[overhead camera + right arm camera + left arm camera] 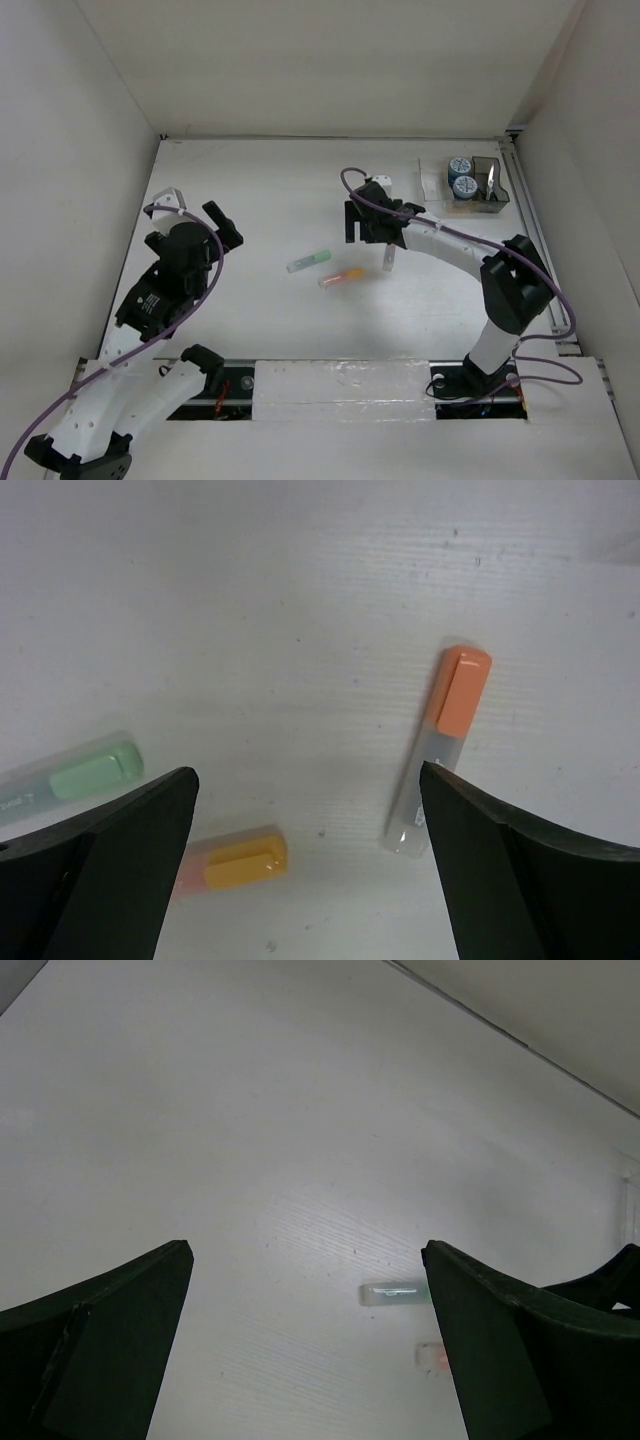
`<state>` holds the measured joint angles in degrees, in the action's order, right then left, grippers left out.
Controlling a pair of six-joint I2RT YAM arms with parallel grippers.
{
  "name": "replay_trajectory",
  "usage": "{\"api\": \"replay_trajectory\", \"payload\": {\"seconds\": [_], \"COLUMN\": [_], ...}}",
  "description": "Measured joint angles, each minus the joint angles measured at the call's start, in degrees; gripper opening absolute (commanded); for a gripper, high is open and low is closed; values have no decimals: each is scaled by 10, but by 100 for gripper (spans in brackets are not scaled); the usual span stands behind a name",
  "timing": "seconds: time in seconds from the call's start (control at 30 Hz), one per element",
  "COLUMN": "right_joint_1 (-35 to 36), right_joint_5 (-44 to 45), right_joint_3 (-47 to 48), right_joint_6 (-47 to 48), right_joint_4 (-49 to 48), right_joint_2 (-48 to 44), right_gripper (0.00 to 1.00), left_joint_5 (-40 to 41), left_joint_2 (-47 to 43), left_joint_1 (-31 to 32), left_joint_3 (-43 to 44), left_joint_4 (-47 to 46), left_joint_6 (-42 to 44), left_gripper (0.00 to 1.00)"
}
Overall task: Sort the stationery into containers
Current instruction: Pick up the pen from the center of the board.
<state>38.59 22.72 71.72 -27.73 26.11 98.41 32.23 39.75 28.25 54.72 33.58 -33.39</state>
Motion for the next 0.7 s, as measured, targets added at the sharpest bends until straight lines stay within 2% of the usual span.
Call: {"api": "replay_trajectory", "payload": {"seconds": [0.3,0.57,0.7], "right_joint_1": [-56,-64,-79], "right_joint_5": [-9,-27,-39], "right_joint_3": [-51,-63,-83], "right_joint_6": [-32,-38,-43], "right_joint_4": [-15,-39,-45], "right_joint_2": [9,25,43], "right_gripper": [95,91,91], "left_joint_5": [4,5,3], "left_joint_2": [10,87,91], "left_joint_1": [0,0,0], "left_joint_3": [0,0,0], "left_joint_4": [1,3,5], "left_joint_6": [-3,-3,-3], "left_gripper": [100,100,100]}}
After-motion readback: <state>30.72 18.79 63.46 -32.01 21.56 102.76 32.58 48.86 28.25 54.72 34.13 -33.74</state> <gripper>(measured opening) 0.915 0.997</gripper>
